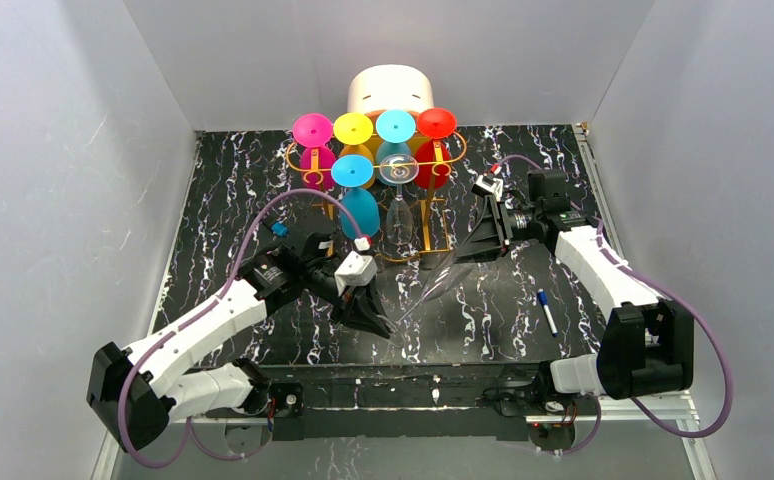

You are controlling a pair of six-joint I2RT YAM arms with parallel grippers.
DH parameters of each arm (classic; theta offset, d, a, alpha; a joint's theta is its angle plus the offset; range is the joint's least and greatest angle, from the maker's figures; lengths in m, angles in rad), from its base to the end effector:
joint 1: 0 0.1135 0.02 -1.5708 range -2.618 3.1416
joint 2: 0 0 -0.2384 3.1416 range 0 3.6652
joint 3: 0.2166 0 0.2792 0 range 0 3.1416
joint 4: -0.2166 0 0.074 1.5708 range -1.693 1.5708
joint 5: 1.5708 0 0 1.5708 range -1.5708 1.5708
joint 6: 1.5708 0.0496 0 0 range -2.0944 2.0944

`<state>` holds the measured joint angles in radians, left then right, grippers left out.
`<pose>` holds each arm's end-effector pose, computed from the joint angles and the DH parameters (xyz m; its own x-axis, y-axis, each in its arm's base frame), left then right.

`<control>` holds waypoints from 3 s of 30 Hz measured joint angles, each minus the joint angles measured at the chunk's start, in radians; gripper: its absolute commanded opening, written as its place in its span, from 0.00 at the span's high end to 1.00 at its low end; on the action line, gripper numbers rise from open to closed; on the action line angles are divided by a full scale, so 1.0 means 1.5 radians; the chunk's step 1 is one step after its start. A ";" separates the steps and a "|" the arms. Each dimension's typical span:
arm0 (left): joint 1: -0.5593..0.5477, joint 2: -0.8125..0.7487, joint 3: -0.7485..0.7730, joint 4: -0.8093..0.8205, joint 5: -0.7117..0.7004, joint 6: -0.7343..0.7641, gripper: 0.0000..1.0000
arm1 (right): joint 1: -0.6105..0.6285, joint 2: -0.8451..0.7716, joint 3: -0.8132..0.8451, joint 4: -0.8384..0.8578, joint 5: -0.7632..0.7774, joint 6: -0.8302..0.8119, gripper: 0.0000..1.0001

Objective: Take the wine glass off the wine glass rack
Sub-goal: Place the wine glass at the center of the board.

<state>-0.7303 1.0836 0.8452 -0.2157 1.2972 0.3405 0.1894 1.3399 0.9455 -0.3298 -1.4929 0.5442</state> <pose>0.1664 -0.2131 0.2797 -0.0326 0.1503 -0.9881 0.8866 -0.4521 -0.0980 0.2839 0.1048 0.2446 -0.9440 -0.1399 -0.2988 -0.3031 0.0097 0.9529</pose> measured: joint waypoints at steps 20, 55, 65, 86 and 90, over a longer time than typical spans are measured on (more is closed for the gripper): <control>-0.004 0.002 0.027 -0.160 -0.066 0.193 1.00 | 0.010 -0.013 0.005 -0.064 0.010 -0.036 0.62; 0.005 -0.097 -0.021 -0.185 -0.288 0.110 0.09 | 0.051 -0.117 -0.018 0.055 0.119 0.107 0.99; 0.005 -0.161 -0.045 -0.169 -0.384 0.065 0.02 | 0.051 -0.122 0.058 -0.129 0.259 -0.001 0.99; 0.005 -0.292 -0.129 -0.068 -0.841 -0.348 0.02 | 0.053 -0.075 0.302 -0.426 0.922 -0.081 0.99; 0.006 -0.290 -0.122 -0.085 -0.877 -0.393 0.02 | 0.053 -0.020 0.336 -0.434 1.006 -0.078 0.99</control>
<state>-0.7219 0.6487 0.6624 -0.3439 -0.0189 -0.2485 0.2687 1.3106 1.4498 -0.9810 0.0158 0.4271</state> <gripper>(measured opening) 0.983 0.096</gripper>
